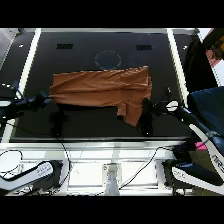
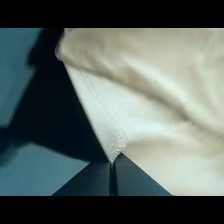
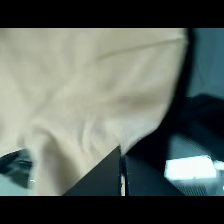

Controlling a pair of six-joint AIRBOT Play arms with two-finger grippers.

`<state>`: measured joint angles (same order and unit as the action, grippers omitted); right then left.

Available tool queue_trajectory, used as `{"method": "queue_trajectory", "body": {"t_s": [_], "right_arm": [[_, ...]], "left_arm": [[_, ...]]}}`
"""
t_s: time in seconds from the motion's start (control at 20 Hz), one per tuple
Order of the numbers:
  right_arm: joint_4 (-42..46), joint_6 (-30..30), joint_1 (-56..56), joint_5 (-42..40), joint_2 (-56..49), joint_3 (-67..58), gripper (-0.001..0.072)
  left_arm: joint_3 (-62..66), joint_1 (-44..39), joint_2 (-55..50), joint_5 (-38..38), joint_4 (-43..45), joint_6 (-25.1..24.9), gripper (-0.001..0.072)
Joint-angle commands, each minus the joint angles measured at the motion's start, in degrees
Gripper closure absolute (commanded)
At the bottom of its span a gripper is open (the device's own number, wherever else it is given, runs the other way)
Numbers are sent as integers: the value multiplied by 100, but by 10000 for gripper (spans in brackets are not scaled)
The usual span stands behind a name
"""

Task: Fold the clothes and pants, and hang the long-sleeved shirts on hangers.

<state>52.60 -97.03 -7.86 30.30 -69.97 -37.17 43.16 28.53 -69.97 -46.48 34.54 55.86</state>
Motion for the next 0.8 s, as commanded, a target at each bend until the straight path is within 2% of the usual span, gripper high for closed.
{"method": "queue_trajectory", "body": {"t_s": [0.0,0.2,0.35,0.45,0.55,0.75], "right_arm": [[-52,63,-4,144,791,-4,700],[-197,-46,-4,734,1755,-4,700],[-389,-280,-4,1121,2374,-4,700],[-658,-280,-4,782,2640,-4,700],[-1027,-275,-7,214,2634,-4,700],[-1130,-278,-562,-824,2035,-7,701]], "left_arm": [[26,348,975,87,-28,-107,686],[26,664,1823,-50,114,-105,686],[24,688,2149,-527,820,0,686],[-9,688,2238,-599,1362,435,686],[-37,691,2212,-603,1541,717,686],[-308,682,2212,-588,1349,721,686]]}}
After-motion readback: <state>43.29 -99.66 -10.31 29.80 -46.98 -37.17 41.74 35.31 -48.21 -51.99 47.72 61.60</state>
